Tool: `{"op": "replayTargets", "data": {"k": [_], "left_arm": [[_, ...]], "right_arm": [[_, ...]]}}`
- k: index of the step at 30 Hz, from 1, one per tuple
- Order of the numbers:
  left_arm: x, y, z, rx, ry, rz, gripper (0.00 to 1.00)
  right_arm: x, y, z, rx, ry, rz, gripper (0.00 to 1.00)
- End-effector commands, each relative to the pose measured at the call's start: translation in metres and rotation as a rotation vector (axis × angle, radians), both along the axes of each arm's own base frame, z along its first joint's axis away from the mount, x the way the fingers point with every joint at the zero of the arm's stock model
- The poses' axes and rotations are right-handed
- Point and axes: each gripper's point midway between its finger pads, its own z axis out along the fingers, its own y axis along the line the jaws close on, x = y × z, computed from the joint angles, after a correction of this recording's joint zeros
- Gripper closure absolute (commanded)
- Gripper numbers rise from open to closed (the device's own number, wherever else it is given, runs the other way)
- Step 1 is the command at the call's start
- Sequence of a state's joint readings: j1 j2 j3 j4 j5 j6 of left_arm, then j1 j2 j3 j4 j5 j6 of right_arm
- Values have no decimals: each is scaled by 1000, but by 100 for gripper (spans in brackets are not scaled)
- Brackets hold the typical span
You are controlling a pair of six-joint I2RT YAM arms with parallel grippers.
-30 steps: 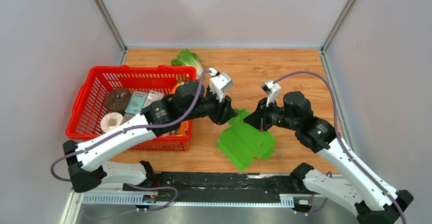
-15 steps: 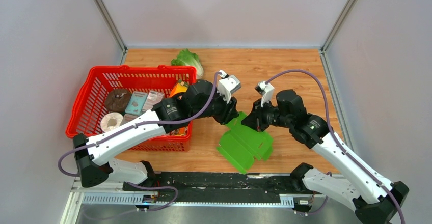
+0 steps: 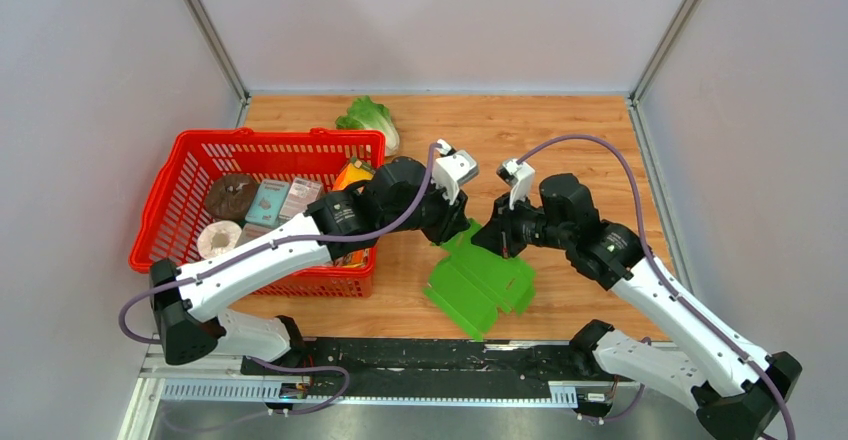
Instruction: Fold the paper box
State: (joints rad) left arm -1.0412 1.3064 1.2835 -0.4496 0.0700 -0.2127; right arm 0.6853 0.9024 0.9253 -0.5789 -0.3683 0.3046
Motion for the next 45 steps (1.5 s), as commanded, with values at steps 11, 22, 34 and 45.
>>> {"op": "replayTargets", "data": {"k": [11, 22, 34, 45], "left_arm": [[34, -2, -22, 60, -106, 143, 100], [82, 25, -52, -74, -109, 598, 100], [98, 29, -64, -129, -115, 741, 100], [98, 30, -61, -162, -167, 750, 100]], "right_arm": [[22, -19, 11, -79, -10, -189, 46], [49, -75, 5, -58, 458, -849, 0], [69, -17, -6, 369, 950, -998, 17], [102, 14, -37, 490, 1137, -1066, 39]]}}
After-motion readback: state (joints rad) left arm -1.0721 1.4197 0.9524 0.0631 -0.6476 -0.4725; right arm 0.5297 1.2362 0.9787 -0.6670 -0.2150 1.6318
